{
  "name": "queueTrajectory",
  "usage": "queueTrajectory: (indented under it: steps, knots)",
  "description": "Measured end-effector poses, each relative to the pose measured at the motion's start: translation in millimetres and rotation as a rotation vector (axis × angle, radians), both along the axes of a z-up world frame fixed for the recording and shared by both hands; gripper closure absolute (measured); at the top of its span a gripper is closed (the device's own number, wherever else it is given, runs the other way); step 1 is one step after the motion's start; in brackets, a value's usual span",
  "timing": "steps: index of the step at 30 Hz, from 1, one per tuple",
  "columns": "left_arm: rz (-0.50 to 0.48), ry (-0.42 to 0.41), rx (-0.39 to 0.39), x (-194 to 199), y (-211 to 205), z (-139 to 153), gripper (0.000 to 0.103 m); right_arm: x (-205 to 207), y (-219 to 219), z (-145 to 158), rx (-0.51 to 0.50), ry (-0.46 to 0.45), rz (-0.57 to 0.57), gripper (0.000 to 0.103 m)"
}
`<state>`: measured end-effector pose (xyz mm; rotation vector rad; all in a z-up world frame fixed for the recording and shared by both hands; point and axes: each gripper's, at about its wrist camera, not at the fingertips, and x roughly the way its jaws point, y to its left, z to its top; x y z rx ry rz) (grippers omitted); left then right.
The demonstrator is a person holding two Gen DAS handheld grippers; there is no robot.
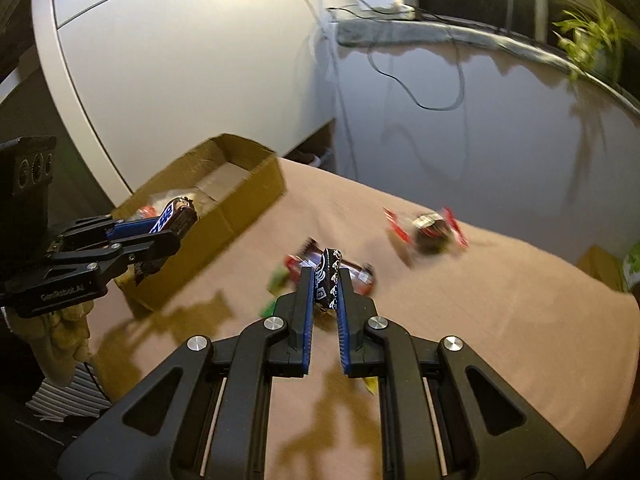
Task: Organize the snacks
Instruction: 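Carry the Snickers bar and black candy packet over the cardboard box with both tools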
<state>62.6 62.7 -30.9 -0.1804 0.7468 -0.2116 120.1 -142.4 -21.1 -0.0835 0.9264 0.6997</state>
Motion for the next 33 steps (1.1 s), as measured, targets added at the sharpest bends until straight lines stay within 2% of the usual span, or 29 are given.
queueTrajectory:
  steps: [11,21,33]
  knots:
    - [0.147,-0.014,0.045,-4.0,74.2,-3.7,0.076,25.6,98.2,5.4,0.026,-0.005,0.124,0.093]
    - [0.222,-0.002,0.066,-2.0,109.7,-13.9,0.076,43.6,178.8,-9.5,0.025,0.025,0.216,0.093]
    - [0.23,-0.007,0.086,-1.1,113.0,-17.7,0.076,48.8,208.4,-26.4,-0.007,0.056,0.255,0.093]
